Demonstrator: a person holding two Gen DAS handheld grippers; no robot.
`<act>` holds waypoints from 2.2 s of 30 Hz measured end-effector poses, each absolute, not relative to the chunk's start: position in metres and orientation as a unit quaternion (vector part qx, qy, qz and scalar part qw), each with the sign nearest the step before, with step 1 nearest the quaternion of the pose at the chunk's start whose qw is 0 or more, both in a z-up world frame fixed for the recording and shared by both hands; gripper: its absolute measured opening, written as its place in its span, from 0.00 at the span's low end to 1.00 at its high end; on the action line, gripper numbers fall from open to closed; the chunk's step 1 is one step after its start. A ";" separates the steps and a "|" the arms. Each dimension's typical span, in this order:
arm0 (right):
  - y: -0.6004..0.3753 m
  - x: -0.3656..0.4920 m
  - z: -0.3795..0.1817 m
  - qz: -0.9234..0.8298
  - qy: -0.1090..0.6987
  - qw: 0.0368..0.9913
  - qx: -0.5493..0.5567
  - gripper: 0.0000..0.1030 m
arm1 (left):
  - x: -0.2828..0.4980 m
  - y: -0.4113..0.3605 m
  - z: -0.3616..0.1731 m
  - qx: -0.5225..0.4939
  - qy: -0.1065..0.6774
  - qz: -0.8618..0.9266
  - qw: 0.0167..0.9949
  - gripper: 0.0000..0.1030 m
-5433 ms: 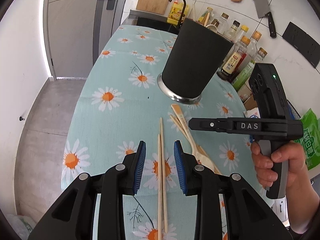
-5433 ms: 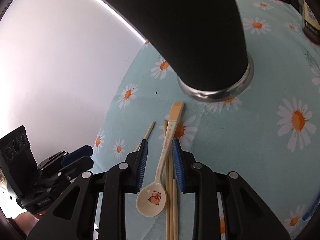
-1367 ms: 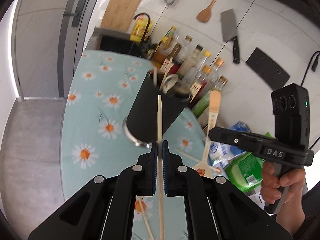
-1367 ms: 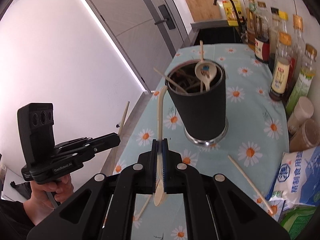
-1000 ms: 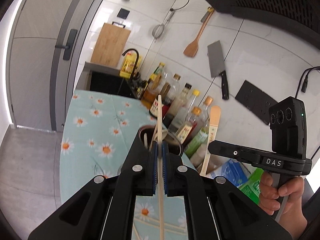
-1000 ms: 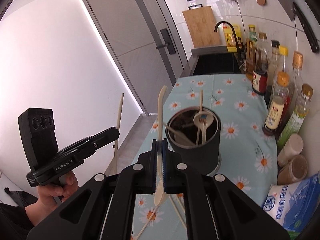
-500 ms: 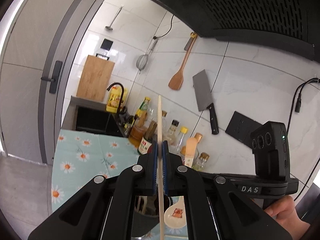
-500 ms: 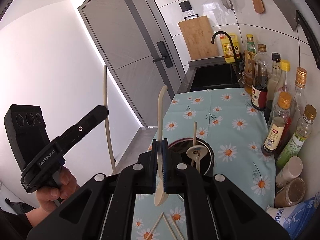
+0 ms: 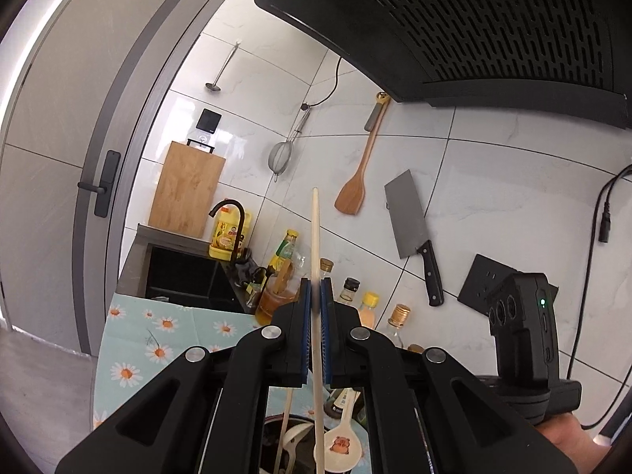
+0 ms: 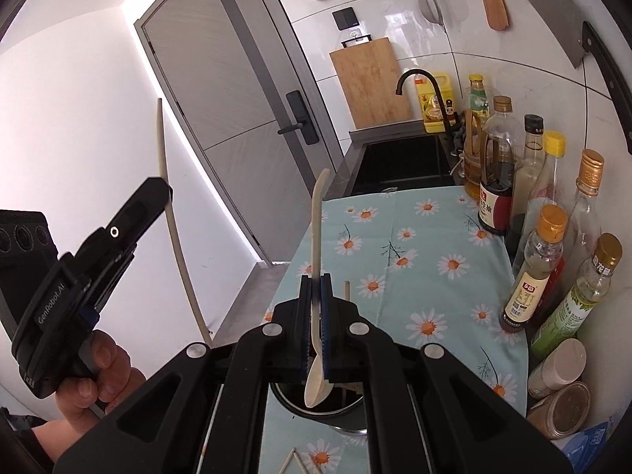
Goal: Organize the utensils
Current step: 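Carry the chopstick and the bear-print spoon up over the black holder, then open both grippers over the black holder to drop the spoon and chopstick, then move both open grippers down to the loose chopsticks on the tablecloth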
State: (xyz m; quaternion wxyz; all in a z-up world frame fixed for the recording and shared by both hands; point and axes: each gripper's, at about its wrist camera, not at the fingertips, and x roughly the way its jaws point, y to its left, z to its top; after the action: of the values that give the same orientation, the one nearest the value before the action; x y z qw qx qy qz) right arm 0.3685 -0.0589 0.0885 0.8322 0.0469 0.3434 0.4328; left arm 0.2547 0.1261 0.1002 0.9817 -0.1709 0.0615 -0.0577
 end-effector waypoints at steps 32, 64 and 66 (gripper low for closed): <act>-0.078 0.376 0.071 0.422 0.374 0.823 0.066 0.35 | 0.277 0.115 0.058 -0.160 0.154 -0.026 0.975 0.05; -0.097 0.323 -0.055 0.378 0.541 0.697 -0.280 0.35 | 0.159 0.093 -0.010 -0.154 0.308 -0.016 0.939 0.31; -0.094 0.325 -0.069 0.373 0.555 0.682 -0.296 0.35 | 0.155 0.096 -0.024 -0.162 0.326 -0.014 0.931 0.31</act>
State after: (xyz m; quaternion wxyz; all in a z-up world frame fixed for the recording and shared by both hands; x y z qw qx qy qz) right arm 0.3252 -0.0935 -0.0685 0.6817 -0.2960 0.5552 0.3733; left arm 0.1548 0.0956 -0.0238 0.9313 -0.1624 0.3257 -0.0137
